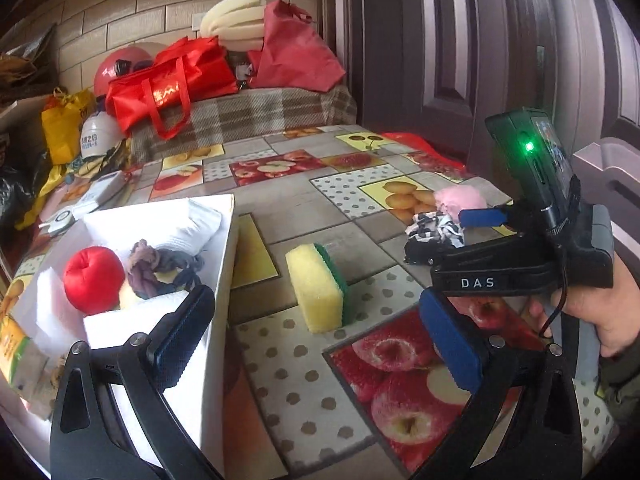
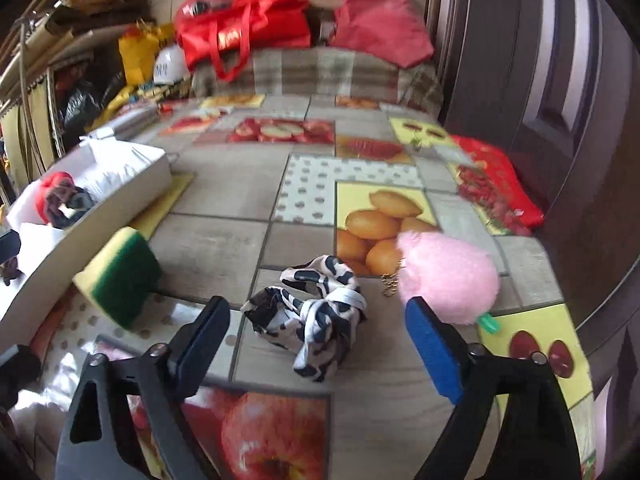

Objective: Organize soft objects
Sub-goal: 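Grasp the yellow-green sponge with the left tool while the right tool grasps the black-and-white cloth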

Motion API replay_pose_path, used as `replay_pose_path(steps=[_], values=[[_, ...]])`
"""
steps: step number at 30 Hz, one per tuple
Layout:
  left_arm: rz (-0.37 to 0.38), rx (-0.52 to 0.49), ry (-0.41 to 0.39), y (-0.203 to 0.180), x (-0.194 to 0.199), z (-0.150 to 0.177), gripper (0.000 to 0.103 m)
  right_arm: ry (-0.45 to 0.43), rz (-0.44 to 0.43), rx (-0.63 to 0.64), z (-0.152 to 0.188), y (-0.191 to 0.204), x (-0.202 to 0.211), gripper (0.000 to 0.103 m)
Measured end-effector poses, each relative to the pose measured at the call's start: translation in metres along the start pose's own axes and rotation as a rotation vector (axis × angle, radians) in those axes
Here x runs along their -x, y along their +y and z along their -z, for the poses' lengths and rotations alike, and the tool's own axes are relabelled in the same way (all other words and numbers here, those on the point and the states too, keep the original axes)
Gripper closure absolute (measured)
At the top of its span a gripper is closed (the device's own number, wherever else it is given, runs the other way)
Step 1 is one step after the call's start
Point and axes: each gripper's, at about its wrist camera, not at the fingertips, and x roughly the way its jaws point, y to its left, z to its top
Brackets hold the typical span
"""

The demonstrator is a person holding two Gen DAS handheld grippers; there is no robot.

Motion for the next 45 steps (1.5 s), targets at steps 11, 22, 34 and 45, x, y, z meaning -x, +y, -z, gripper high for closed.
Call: replay_pose_path(steps=[11,22,34,45], values=[[-0.034,0.04,0.054,-0.001,-0.028,-0.008,0.0,0.054,-0.044,0.172,0.001,0.034,-0.013,0.031],[-0.029,0.057,0.114,0.002,-0.046,-0.011,0.001,-0.175,-0.227,-0.153,0.01,-0.031,0.035,0.055],[-0.02,-0.001,0.141,-0.01,-0.057,-0.015,0.012,-0.421,-0.143,-0.496,0.035,-0.104,0.08,0.055],[0.057,0.054,0.26,-0.001,-0.082,-0.014,0.076,-0.399,-0.136,-0.481,0.036,-0.102,0.076,0.053]])
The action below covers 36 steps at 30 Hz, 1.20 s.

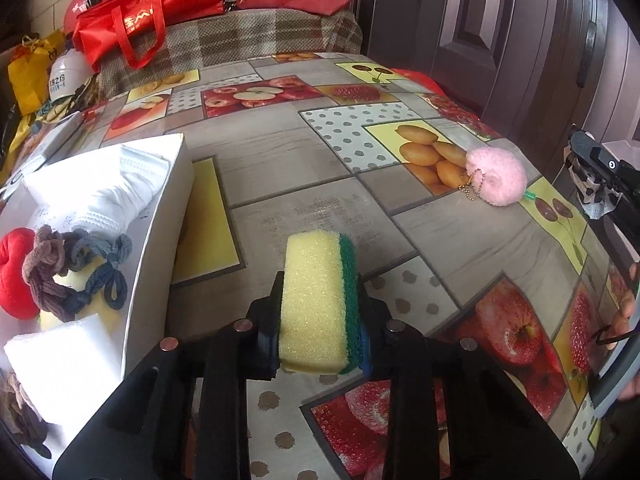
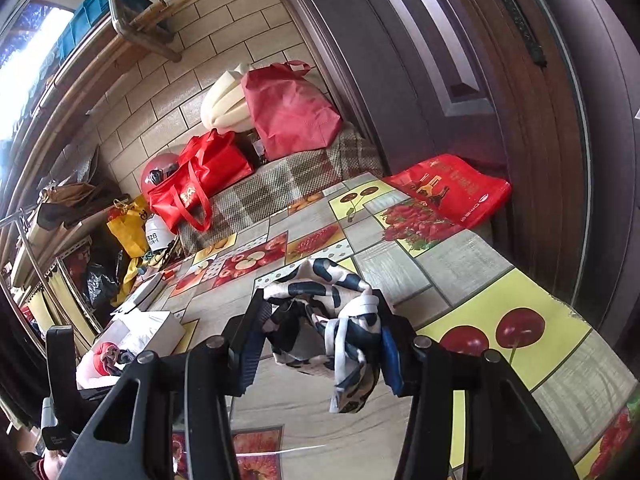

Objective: Organize soft objects
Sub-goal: 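Grasp the yellow-green sponge with the left tool while the right tool grasps the black-and-white cloth, then carry the sponge toward the tray with left tool while right tool carries the cloth there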

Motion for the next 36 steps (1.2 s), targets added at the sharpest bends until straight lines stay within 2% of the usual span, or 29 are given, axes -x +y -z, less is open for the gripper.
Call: replay_pose_path(steps=[3,9,11,13,23,27,33,36], values=[[0.016,-0.024,-0.054,-0.005,0.01,0.002,0.076,0.003,0.001,0.001,0.0,0.001,0.0,0.053],[-0.019,-0.194,-0.282,-0.038,0.051,0.016,0.076,-0.004,0.005,0.019,0.001,0.0,0.0,0.053],[-0.034,-0.222,-0.353,-0.042,0.065,0.022,0.076,-0.021,0.007,0.044,0.002,0.004,0.004,0.053],[-0.038,-0.227,-0.385,-0.041,0.075,0.026,0.076,-0.034,0.01,0.081,0.004,0.011,0.009,0.053],[-0.026,-0.183,-0.44,-0.021,0.103,0.044,0.076,-0.049,-0.068,0.171,0.026,0.053,0.03,0.053],[-0.034,-0.18,-0.453,-0.012,0.113,0.053,0.076,-0.04,-0.082,0.188,0.03,0.067,0.026,0.053],[-0.039,-0.108,-0.463,0.018,0.128,0.065,0.076,-0.03,-0.105,0.214,0.036,0.084,0.025,0.053],[-0.067,-0.085,-0.475,0.037,0.14,0.076,0.076,-0.015,-0.119,0.246,0.042,0.098,0.023,0.053]])
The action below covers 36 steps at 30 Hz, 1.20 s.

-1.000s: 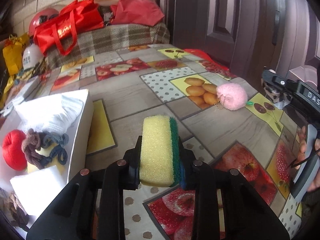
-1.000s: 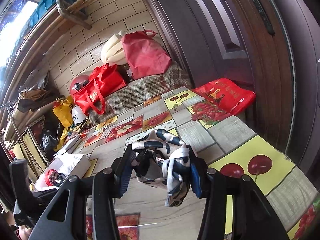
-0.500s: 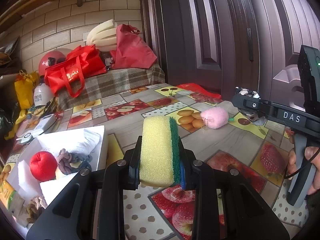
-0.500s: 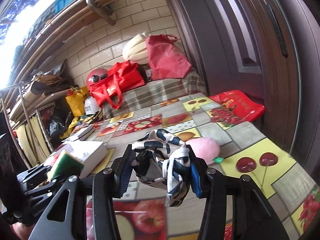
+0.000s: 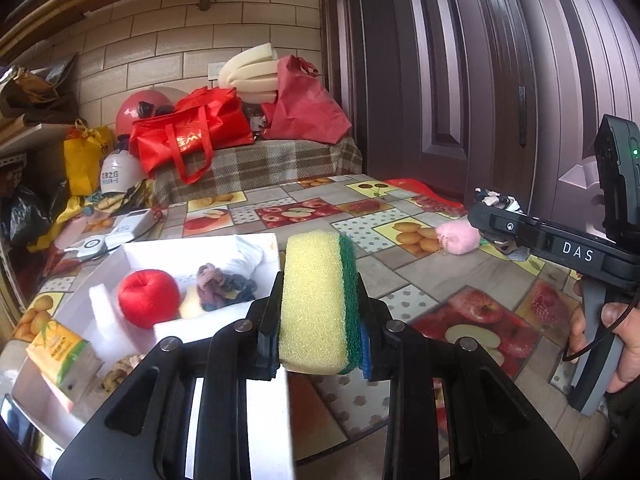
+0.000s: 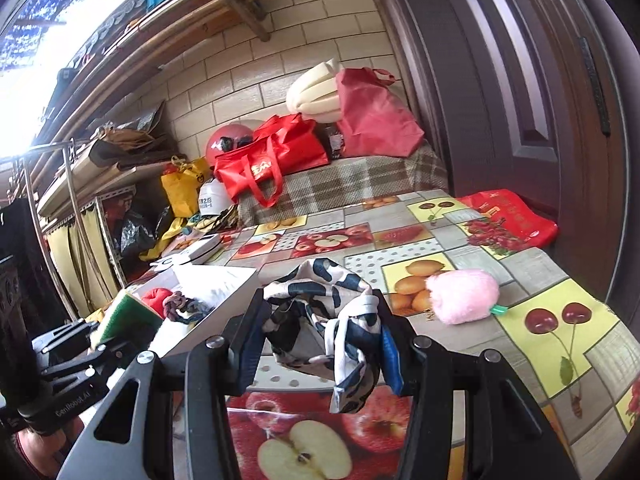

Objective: Organize soft objects
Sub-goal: 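Carry the sponge toward the tray with left tool while right tool carries the cloth there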

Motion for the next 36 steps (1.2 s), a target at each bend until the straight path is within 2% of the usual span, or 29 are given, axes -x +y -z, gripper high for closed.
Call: replay_pose_path(steps=[3,9,13,17,24,29,36], values=[[-0.055,0.033,-0.009,0.03,0.015,0.006,0.076,0.011,-0.022,0.045,0.003,0.019,-0.004,0.053],[-0.193,0.197,-0.005,0.109,0.036,0.021,0.075,0.034,-0.089,0.122,0.011,0.059,-0.015,0.053],[-0.24,0.265,-0.01,0.143,0.043,0.027,0.075,0.052,-0.128,0.201,0.018,0.088,-0.025,0.053],[-0.264,0.299,-0.012,0.158,0.039,0.029,0.075,0.067,-0.163,0.26,0.024,0.112,-0.031,0.053],[-0.288,0.297,-0.009,0.169,0.017,0.022,0.075,0.077,-0.232,0.335,0.036,0.157,-0.037,0.053],[-0.28,0.359,-0.009,0.182,0.011,0.021,0.075,0.09,-0.268,0.389,0.042,0.185,-0.044,0.053],[-0.271,0.373,-0.011,0.185,0.011,0.021,0.075,0.119,-0.28,0.387,0.043,0.198,-0.06,0.053]])
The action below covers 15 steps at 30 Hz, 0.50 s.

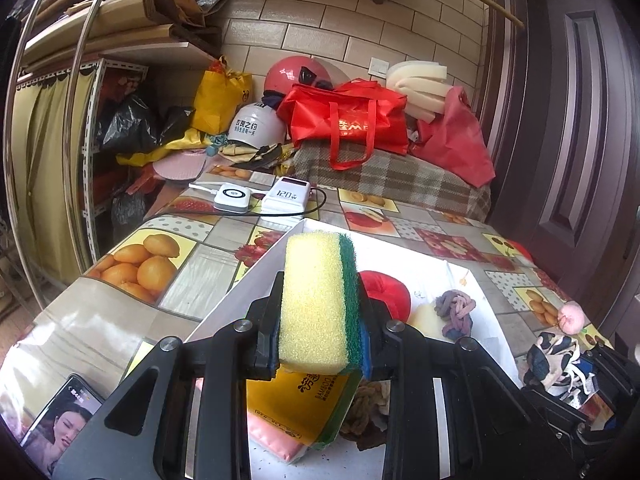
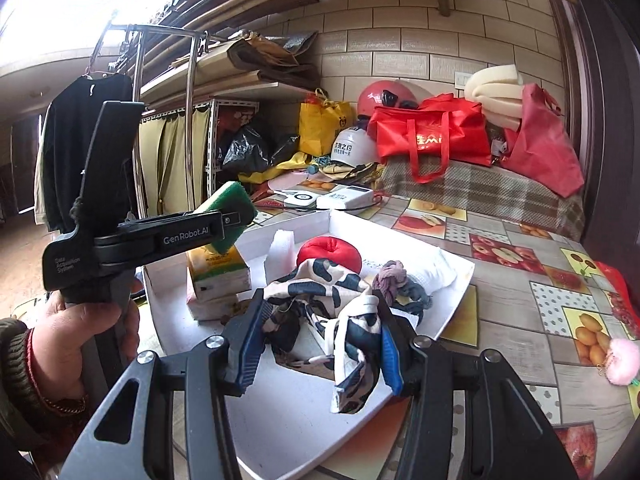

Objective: Organize soft objects
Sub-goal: 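Carry the sponge toward the tray with left tool while right tool carries the cloth there, then release the sponge onto the tissue pack with left tool while right tool drops the cloth in the tray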

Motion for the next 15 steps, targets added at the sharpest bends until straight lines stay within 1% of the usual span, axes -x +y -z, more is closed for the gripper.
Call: replay_pose_path(steps=[5,12,15], values=[[-0.003,-0.026,-0.006,-0.004,0.0,0.001,0.075,0.016,0.004,0.002,-0.004,0.002,-0.012,0.053],[-0.008,-0.029,-0.004,-0.006,0.0,0.001,0.075,0.031,0.026,0.019,-0.01,0.003,-0.028,0.053],[-0.017,-0.049,-0.008,-0.01,0.001,0.002,0.075,0.037,0.034,0.003,-0.012,0.0,-0.032,0.053]])
